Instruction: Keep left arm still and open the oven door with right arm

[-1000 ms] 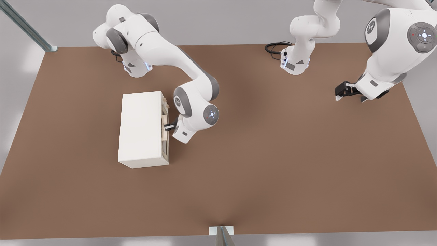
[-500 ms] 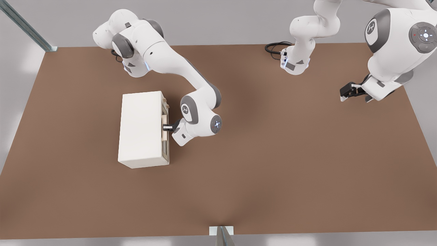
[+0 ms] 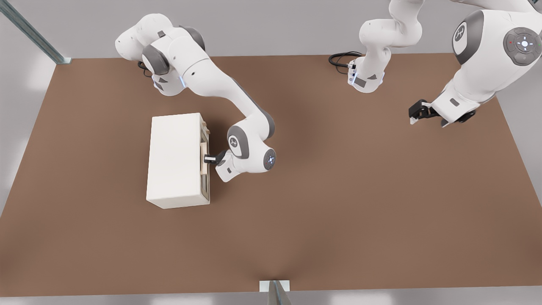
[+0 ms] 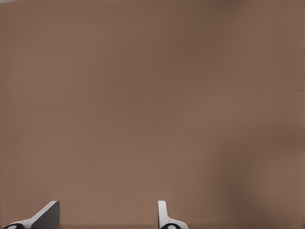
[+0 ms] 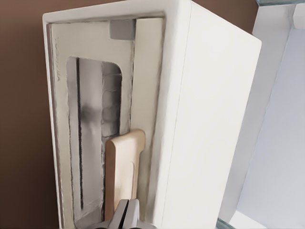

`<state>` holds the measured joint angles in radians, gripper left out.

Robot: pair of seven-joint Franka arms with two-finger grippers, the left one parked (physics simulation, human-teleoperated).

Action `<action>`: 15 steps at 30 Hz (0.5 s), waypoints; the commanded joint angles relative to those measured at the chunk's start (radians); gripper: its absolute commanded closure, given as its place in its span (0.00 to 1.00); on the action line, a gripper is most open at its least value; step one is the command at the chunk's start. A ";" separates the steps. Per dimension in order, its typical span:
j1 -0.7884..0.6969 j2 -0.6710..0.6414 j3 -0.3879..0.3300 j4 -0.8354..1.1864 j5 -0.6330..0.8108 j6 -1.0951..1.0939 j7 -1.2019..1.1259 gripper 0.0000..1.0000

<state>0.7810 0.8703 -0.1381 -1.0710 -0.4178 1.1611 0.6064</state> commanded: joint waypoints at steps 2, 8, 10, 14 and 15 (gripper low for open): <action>0.001 0.003 -0.001 0.003 -0.001 0.012 0.070 0.79; 0.044 -0.002 0.020 0.045 0.014 0.158 0.076 0.79; 0.049 -0.007 0.032 0.066 0.111 0.302 0.125 0.79; -0.224 -0.272 0.057 -0.044 0.362 0.341 -0.256 0.79; -0.324 -0.362 0.057 -0.098 0.387 0.328 -0.456 0.79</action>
<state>0.5087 0.5563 -0.0811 -1.1501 -0.1523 1.4094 0.5831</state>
